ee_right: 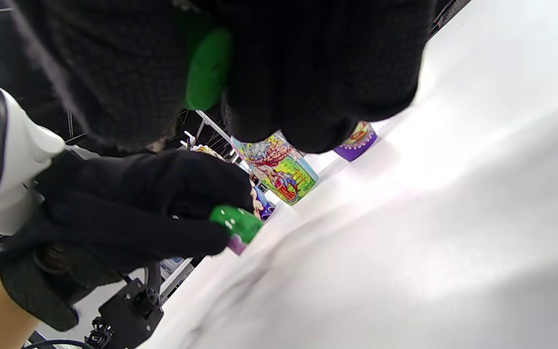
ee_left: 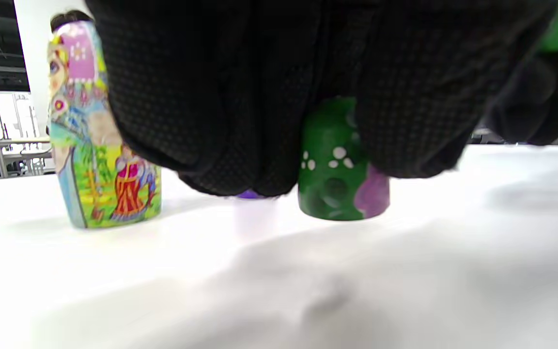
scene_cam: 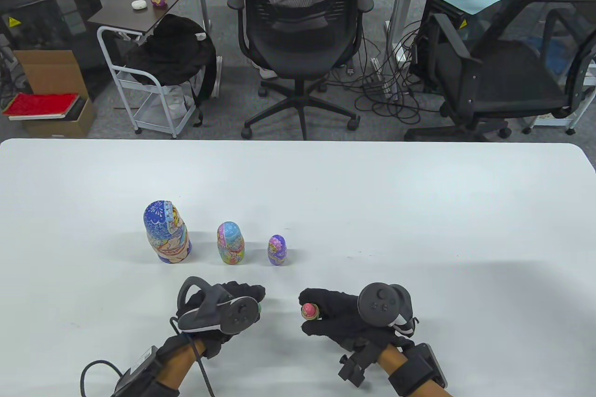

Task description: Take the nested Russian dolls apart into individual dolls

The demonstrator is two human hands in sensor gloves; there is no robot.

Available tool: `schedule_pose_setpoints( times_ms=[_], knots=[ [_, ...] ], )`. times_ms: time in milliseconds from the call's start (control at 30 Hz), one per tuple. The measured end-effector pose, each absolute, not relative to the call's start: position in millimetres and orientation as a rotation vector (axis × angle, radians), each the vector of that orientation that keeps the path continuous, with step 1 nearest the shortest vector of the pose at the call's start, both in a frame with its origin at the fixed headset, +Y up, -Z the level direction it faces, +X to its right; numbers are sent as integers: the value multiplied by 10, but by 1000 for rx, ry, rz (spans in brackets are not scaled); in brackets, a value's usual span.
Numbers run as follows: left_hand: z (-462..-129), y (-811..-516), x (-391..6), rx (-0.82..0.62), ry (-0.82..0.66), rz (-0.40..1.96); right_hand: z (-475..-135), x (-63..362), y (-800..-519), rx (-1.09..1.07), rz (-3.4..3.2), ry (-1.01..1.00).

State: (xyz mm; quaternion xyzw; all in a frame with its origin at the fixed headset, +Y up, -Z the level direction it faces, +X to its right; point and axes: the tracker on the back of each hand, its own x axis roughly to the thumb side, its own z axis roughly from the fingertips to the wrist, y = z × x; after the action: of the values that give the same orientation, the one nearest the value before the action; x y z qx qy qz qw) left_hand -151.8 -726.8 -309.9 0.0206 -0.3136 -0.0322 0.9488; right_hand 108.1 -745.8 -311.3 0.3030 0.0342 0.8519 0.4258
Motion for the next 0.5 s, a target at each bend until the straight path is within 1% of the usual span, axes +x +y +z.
schedule_pose_setpoints(
  times_ms=[200, 267, 400, 467, 500],
  knots=[
    [-3158, -7428, -1508, -26, -630, -109, -3109, 1098, -7445, 761, 2137, 64],
    [-3165, -7430, -1512, -9, -635, -104, -3110, 1100, -7443, 758, 2134, 63],
    [-3165, -7419, -1500, -34, -623, -131, -3106, 1100, -7440, 760, 2148, 58],
    [-3139, -7340, -1509, 20, -626, -137, -3107, 1103, -7440, 758, 2157, 52],
    [-3113, -7252, -1512, 98, -638, -100, -3107, 1104, -7439, 753, 2159, 46]
  ],
)
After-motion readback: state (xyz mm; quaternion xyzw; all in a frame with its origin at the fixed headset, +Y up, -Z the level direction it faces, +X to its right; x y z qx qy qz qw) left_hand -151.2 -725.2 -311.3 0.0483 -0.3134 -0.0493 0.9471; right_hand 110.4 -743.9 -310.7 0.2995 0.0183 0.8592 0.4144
